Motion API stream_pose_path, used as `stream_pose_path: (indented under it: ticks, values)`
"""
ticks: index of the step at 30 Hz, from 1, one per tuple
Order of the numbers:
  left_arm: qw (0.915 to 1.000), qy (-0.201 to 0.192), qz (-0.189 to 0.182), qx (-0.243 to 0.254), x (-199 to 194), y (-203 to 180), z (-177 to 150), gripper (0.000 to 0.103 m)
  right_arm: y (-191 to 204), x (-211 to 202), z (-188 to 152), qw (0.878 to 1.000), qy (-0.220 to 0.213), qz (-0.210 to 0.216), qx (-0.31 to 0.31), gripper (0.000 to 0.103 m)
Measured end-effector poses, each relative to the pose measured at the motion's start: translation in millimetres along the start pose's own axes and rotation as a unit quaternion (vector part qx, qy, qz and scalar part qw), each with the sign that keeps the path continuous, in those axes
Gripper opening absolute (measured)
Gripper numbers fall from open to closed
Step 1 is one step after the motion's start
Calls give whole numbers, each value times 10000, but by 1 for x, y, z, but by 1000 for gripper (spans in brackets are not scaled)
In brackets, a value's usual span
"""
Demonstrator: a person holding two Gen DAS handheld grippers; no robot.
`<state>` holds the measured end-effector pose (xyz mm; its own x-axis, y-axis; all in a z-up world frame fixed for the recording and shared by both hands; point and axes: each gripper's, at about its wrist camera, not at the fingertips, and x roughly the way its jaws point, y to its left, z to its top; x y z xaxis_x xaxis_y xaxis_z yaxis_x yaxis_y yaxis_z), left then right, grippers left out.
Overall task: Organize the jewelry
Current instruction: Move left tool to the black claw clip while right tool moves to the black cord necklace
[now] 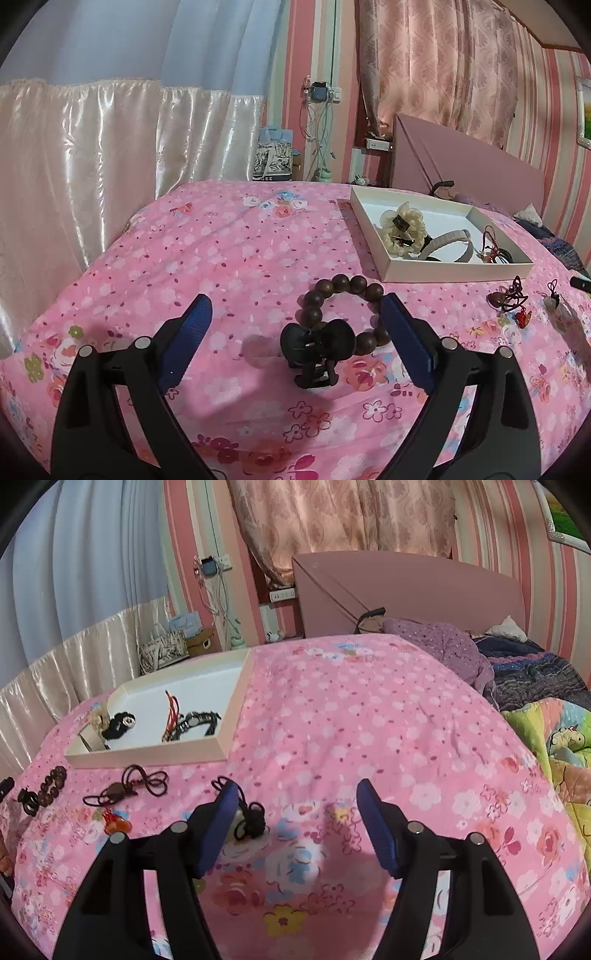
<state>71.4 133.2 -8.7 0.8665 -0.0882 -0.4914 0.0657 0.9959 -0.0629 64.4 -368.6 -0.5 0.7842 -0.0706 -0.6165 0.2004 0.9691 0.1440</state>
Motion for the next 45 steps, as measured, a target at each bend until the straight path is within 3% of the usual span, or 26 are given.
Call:
stream_pose_path:
  ticks: [9,21,30,37,41,45]
  values:
    - [10000,-20,-4,-36,-2,2,-3,96,2,-2,-5,9999,-74,-86,-21,67]
    - [9994,283,56,184,14,-15,-3,96,11,3,-4,9999,52,125,-63,67]
    - [9991,377,-4,183,18,-18,-3,96,36,29,-5,9973,638,222,-274,67]
    - [9988,449,-20,203,22,-23,-1,96,66,12,-2,9963,363,656,-429,67]
    - [9983,531,-32,241,26,-28,-2,96,75,12,-5,9966,331,466,-589,67]
    - [9979,607,-55,207,29,-27,-2,96,58,18,0,9984,385,343,-216,67]
